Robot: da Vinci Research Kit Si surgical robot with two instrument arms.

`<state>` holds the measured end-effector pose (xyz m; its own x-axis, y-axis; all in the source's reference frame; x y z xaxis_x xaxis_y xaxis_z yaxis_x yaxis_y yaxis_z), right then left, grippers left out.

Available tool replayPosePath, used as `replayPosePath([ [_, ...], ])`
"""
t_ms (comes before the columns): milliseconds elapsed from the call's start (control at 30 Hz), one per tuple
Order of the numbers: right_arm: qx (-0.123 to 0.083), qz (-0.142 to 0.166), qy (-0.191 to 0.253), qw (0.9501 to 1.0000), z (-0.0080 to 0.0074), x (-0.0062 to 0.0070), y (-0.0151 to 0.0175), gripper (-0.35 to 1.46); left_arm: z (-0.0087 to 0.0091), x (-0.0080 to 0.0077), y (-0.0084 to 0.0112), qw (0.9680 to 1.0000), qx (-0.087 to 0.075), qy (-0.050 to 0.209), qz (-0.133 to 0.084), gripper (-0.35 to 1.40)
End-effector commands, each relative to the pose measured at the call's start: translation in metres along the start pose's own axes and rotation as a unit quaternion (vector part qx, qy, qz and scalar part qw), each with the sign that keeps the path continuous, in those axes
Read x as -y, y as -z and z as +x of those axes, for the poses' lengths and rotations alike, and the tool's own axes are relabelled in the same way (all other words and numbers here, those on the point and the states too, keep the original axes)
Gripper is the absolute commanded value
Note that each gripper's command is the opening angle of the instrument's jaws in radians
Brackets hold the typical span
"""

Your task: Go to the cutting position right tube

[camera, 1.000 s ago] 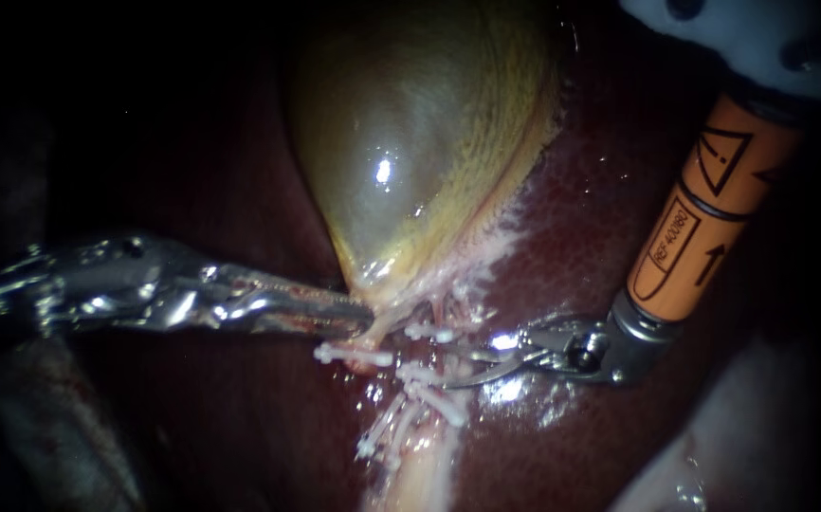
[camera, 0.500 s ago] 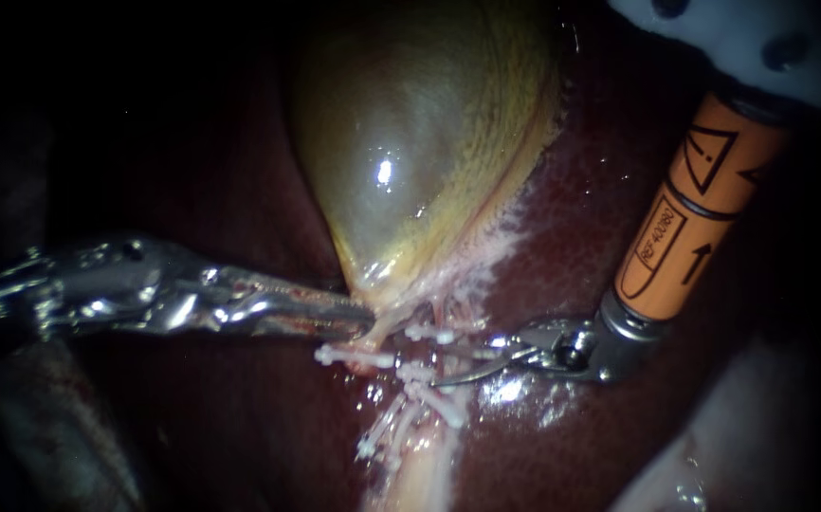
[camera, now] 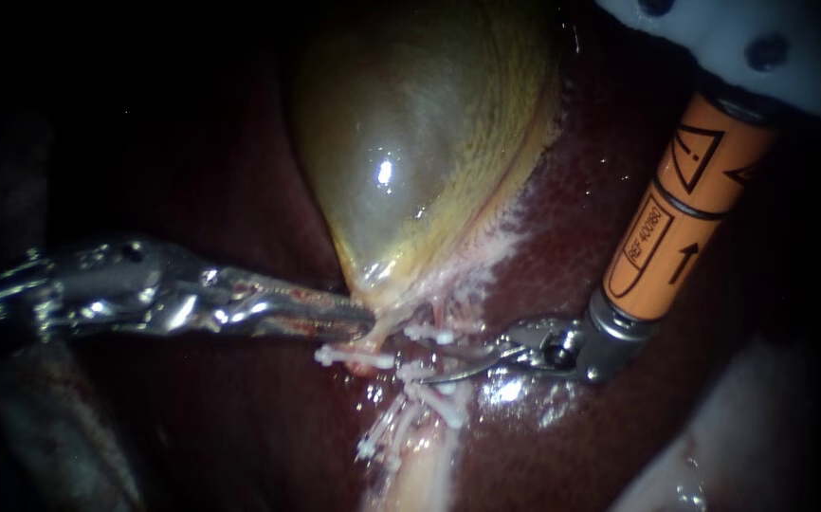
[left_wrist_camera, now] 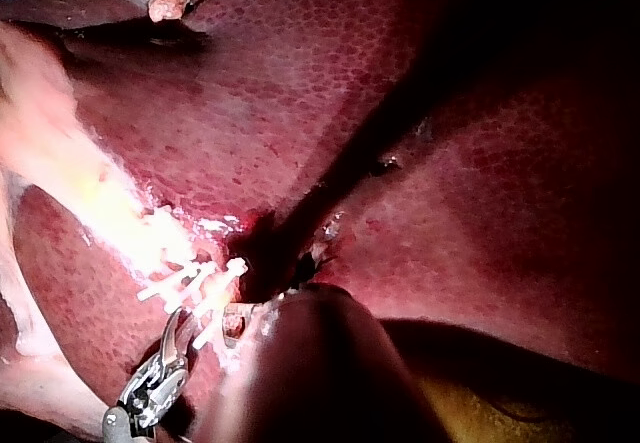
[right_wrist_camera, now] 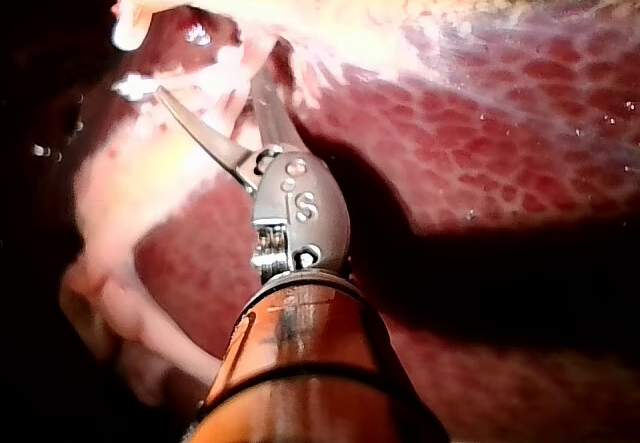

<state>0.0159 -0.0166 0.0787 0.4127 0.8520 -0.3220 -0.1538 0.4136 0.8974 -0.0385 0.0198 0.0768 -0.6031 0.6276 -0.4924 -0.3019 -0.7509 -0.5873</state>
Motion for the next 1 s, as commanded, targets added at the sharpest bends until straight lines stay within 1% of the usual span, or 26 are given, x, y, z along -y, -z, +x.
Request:
replayPosePath([
  [33, 0.0, 0.0, 0.0, 1.0, 0.0, 0.0, 0.0, 1.03, 0.0, 0.0, 0.0, 1.0, 0.0, 0.0, 0.0, -0.35],
  [1000, 0.0, 0.0, 0.0, 1.0, -0.0001, 0.0, 0.0001, 1.03, -0.0001, 0.0002, -0.0002, 1.0, 0.0, 0.0, 0.0, -0.35],
])
